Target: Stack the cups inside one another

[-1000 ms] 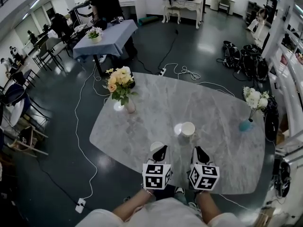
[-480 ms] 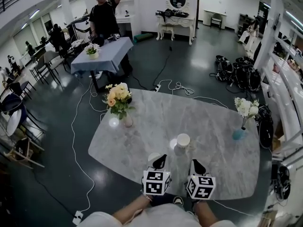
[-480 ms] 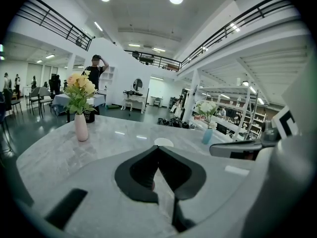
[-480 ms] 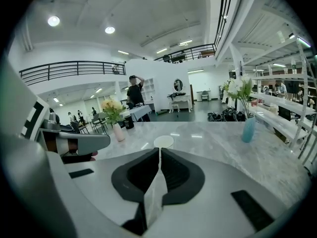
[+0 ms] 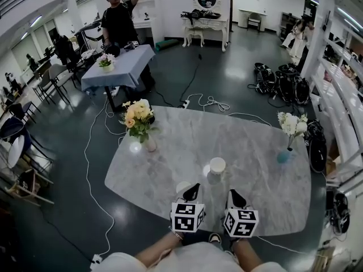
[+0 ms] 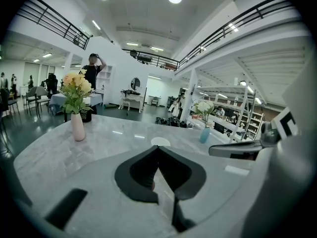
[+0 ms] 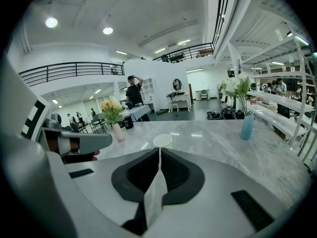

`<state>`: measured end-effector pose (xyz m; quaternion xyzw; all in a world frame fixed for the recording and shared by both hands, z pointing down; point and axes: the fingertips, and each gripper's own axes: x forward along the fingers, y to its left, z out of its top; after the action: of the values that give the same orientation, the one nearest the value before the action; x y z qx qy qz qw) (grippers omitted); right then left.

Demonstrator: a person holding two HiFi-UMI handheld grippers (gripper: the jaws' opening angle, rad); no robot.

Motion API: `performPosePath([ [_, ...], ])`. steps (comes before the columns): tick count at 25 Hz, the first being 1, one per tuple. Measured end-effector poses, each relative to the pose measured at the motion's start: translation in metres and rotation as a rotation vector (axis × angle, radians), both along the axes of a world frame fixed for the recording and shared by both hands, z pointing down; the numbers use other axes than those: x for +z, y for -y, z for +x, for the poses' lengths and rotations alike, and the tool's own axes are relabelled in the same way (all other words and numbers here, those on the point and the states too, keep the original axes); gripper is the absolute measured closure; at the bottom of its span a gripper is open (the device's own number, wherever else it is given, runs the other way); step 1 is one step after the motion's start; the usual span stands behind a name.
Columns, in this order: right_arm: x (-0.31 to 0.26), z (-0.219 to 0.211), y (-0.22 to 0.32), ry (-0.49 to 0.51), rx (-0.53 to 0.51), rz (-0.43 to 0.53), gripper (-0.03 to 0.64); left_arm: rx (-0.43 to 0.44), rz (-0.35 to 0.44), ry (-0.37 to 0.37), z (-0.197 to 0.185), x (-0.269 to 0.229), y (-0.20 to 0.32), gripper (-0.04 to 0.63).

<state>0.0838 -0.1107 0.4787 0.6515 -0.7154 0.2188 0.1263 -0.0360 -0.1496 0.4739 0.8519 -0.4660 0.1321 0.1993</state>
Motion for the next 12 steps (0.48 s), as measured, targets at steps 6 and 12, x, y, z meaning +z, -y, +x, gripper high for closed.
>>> performPosePath([
  [6, 0.0008, 0.0023, -0.0029, -0.002, -0.007, -0.003, 0.601, 0.01, 0.023, 0.033, 0.0034, -0.0001, -0.0042, 0.598],
  [12, 0.0021, 0.0028, -0.0045, -0.002, -0.009, -0.004, 0.601, 0.005, 0.015, 0.014, 0.0054, 0.0011, -0.0059, 0.598],
])
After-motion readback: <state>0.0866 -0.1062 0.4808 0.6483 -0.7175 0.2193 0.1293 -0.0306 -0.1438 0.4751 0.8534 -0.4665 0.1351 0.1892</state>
